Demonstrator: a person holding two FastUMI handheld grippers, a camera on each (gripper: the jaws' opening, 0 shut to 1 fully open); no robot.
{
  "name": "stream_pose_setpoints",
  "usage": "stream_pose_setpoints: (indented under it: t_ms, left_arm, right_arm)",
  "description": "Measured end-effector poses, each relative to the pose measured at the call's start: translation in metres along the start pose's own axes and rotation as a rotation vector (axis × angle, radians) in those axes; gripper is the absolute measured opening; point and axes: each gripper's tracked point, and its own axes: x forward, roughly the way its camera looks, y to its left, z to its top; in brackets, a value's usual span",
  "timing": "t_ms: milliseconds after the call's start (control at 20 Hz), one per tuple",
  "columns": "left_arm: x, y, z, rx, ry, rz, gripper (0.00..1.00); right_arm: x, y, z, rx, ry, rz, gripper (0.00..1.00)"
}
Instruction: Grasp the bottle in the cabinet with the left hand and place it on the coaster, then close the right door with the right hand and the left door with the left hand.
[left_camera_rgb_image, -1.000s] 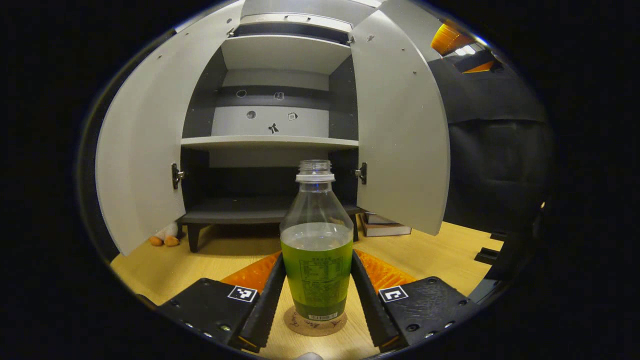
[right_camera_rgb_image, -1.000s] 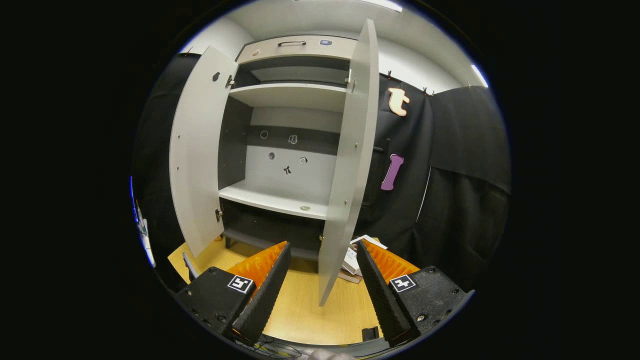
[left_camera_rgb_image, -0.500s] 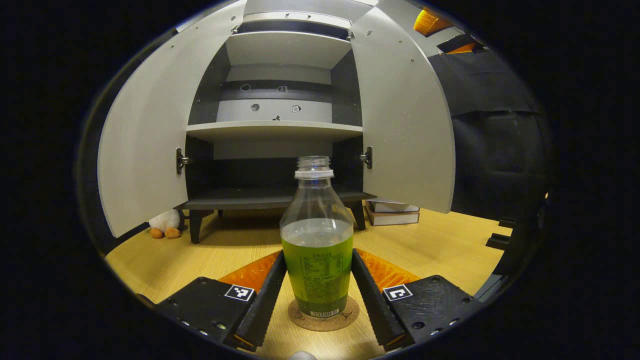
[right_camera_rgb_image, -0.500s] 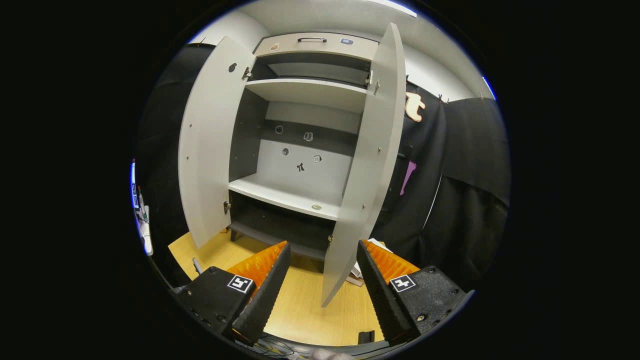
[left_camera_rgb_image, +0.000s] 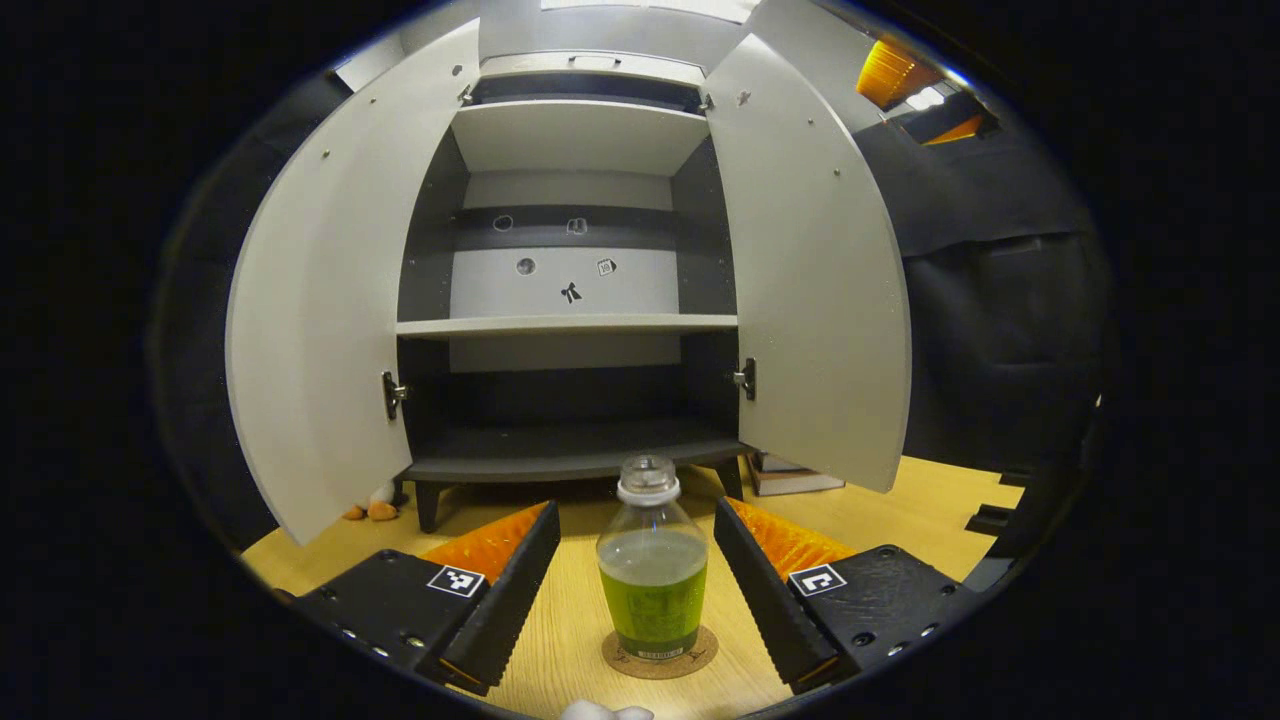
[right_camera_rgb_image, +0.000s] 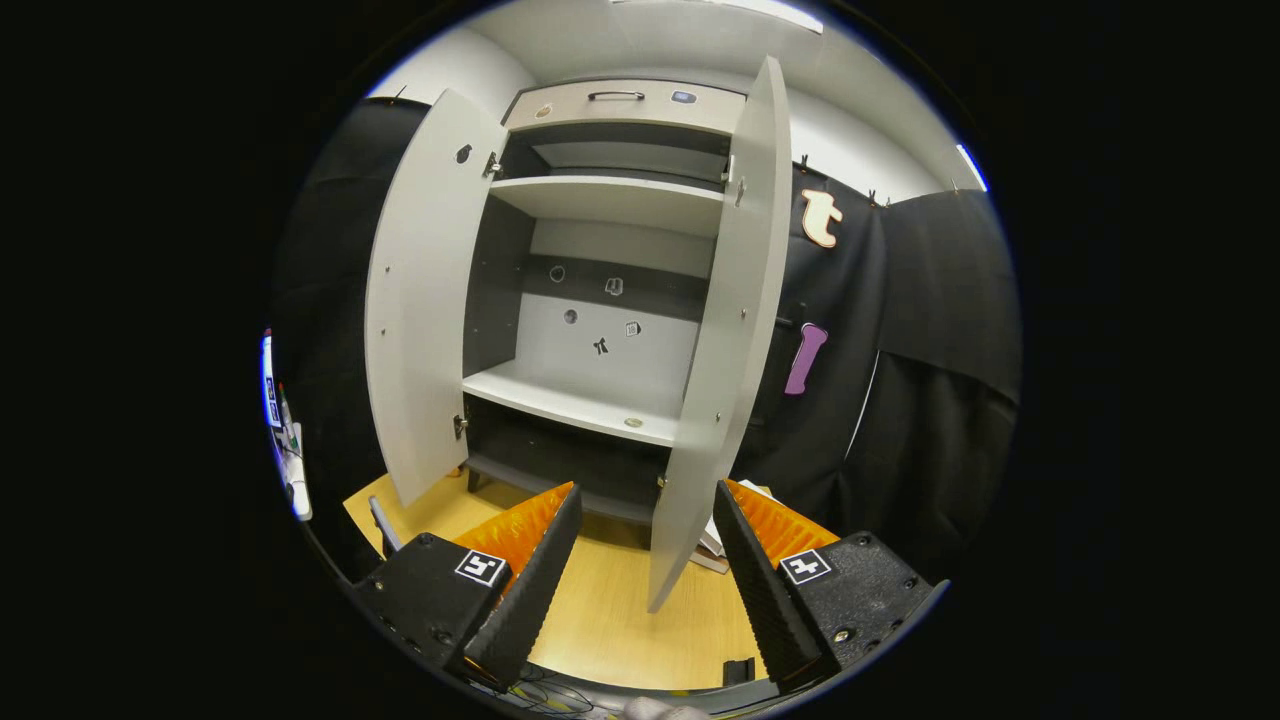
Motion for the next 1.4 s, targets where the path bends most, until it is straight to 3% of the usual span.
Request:
stream_pose_setpoints:
  t_ms: [350, 650, 900, 1050, 1150, 1250, 1300, 1400]
  left_arm:
    - [-0.060, 0.031, 0.114, -0.066, -0.014, 0.037, 0.94]
    - [-0.125, 0.091, 0.200, -0.086, -0.078, 0.120, 0.94]
    - [-0.186, 0.129, 0.221, -0.095, -0.072, 0.190, 0.98]
    - [-0.215, 0.144, 0.224, -0.090, -0.060, 0.217, 0.94]
    - [-0.228, 0.152, 0.221, -0.067, -0.030, 0.232, 0.99]
    - [-0.237, 0.156, 0.220, -0.052, -0.009, 0.253, 0.90]
    - [-0.237, 0.155, 0.220, -0.054, -0.005, 0.256, 0.95]
    - [-0.233, 0.146, 0.222, -0.061, -0.001, 0.249, 0.95]
  right_arm:
    - [-0.010, 0.000, 0.015, 0.084, -0.064, -0.010, 0.82]
    - [-0.016, 0.004, 0.021, 0.133, -0.095, -0.027, 0.82]
    - [-0.034, -0.015, 0.029, 0.150, -0.142, -0.105, 0.82]
    - [-0.046, -0.038, 0.025, 0.161, -0.146, -0.173, 0.82]
    - [-0.051, -0.058, 0.024, 0.157, -0.149, -0.218, 0.82]
    - [-0.052, -0.083, 0.027, 0.157, -0.154, -0.262, 0.82]
    - [-0.051, -0.095, 0.032, 0.164, -0.163, -0.278, 0.82]
    - [-0.045, -0.116, 0.040, 0.168, -0.180, -0.301, 0.82]
